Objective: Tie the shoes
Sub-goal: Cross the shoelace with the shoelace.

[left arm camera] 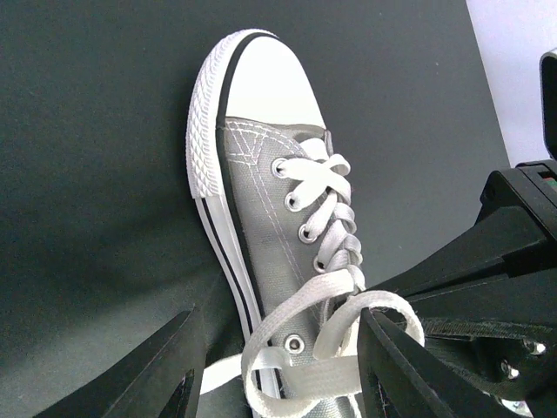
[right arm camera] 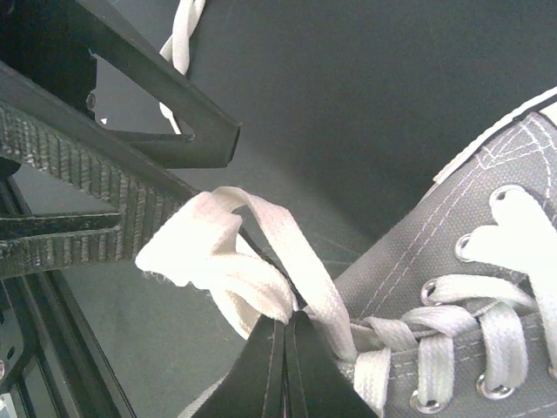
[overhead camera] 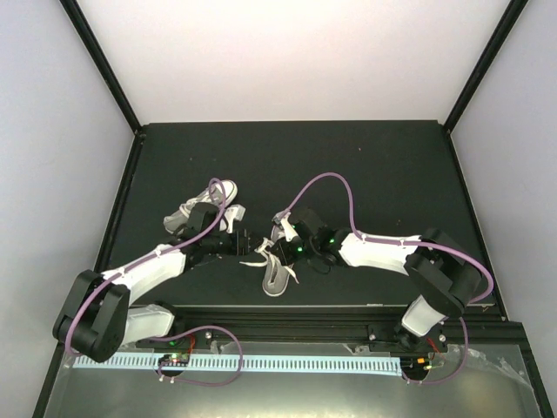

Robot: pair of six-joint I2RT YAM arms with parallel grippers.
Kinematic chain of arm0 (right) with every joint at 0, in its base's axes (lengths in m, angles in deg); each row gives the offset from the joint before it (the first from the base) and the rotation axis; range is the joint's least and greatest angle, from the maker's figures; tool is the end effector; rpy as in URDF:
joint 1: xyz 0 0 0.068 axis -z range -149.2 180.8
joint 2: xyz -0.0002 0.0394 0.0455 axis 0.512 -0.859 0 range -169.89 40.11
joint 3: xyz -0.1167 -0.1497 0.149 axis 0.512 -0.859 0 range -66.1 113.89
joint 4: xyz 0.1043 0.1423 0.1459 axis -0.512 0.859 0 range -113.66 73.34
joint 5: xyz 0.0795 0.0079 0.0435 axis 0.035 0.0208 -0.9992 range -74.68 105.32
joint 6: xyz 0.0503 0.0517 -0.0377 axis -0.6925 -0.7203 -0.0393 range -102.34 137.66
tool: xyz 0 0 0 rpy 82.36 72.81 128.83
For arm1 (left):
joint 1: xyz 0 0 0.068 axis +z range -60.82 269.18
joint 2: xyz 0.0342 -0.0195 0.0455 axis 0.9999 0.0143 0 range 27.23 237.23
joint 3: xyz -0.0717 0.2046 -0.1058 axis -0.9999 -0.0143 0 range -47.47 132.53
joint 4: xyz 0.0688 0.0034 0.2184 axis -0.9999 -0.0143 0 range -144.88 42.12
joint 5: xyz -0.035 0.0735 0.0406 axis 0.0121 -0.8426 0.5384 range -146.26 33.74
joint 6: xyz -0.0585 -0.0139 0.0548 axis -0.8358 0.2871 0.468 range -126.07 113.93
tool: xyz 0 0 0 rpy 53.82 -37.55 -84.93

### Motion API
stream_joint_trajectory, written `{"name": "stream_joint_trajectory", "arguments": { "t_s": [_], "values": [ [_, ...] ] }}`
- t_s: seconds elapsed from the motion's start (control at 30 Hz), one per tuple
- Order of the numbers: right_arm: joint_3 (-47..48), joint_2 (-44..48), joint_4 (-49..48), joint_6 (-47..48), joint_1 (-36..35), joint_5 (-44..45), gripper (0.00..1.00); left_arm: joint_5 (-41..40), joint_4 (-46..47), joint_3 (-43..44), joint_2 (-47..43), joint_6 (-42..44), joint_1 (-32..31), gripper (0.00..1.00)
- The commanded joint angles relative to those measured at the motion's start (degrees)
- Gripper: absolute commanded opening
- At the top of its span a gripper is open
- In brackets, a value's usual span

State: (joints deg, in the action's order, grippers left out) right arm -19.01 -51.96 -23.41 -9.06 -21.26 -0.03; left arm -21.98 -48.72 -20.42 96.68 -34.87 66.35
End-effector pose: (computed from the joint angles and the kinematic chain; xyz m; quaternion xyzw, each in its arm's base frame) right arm 0.1816 0.2634 0.1378 -0.2506 0.8829 0.3350 0.2133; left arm 0.1972 -0.1261 0.1420 0.0711 0.8820 -0.4087 0.2235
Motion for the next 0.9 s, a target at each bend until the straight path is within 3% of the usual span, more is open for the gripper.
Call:
{"name": "stream_joint_trajectory", "arguments": {
  "t_s": [0.0, 0.27, 0.43, 0.63, 0.87],
  "values": [
    [-0.86, 1.31, -0.61, 0.65, 0.04, 1.1, 0.02, -1.6, 0.8, 2.01, -1.59, -1.32, 0.58, 0.5],
    [-0.75, 1.31, -0.49, 0.74, 0.03, 1.12, 0.02, -6.47, -3.14, -1.02, -11.62, -1.57, 3.49, 0.54],
    [-0.77, 1.42, -0.25, 0.8, 0.02, 1.13, 0.02, -4.71, -4.64, -1.03, -11.54, -0.36, 6.4, 0.56],
    [-0.61, 1.87, -0.27, 0.53, 0.07, 0.92, 0.01, -0.37, -4.02, 1.01, -0.44, 2.56, 7.71, 0.52],
    [-0.22, 2.26, 0.7, 0.92, 0.02, 1.12, 0.02, 7.63, 2.98, 1.27, 13.09, 3.23, 6.75, 0.48]
  ]
}}
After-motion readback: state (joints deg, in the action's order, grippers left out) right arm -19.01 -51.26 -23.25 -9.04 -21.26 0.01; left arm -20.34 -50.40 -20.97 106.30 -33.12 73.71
